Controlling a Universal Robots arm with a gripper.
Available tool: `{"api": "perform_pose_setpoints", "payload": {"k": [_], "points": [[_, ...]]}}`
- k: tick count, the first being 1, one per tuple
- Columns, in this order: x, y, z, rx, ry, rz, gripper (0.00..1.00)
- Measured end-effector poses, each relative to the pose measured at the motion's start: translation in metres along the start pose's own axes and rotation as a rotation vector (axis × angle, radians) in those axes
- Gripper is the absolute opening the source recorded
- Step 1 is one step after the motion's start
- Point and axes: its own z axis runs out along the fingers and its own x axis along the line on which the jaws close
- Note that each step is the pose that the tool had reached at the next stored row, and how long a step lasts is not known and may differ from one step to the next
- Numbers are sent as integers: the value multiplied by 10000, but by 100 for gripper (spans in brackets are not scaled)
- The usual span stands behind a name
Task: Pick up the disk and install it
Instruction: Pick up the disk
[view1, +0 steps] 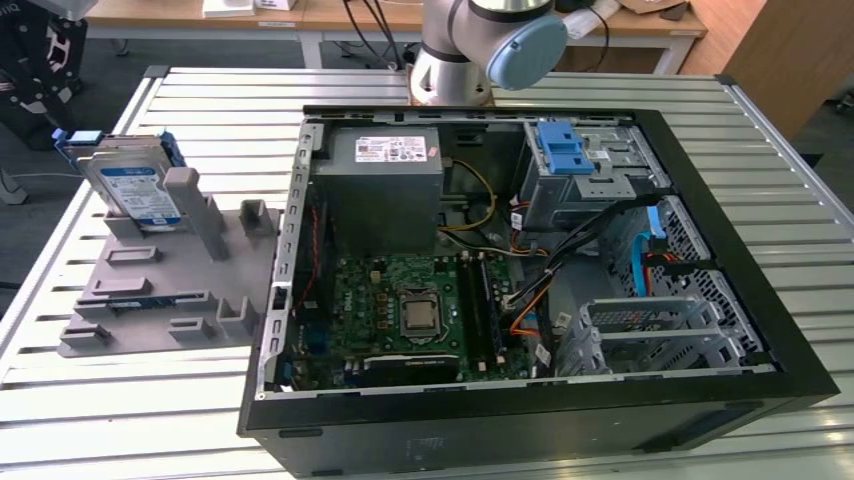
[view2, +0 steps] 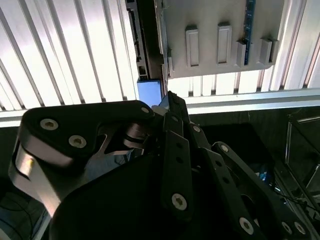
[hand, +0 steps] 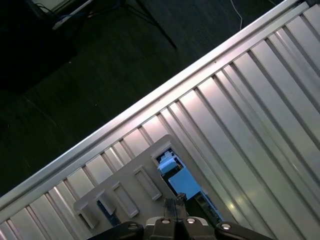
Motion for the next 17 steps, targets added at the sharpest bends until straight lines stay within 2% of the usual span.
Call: {"api": "perform_pose_setpoints", "payload": {"k": [13, 15, 17], "points": [[0, 0, 0, 0, 2, -40, 11], [0, 0, 1, -1, 7, -182, 11], [0, -1, 1, -4, 21, -503, 11]]}}
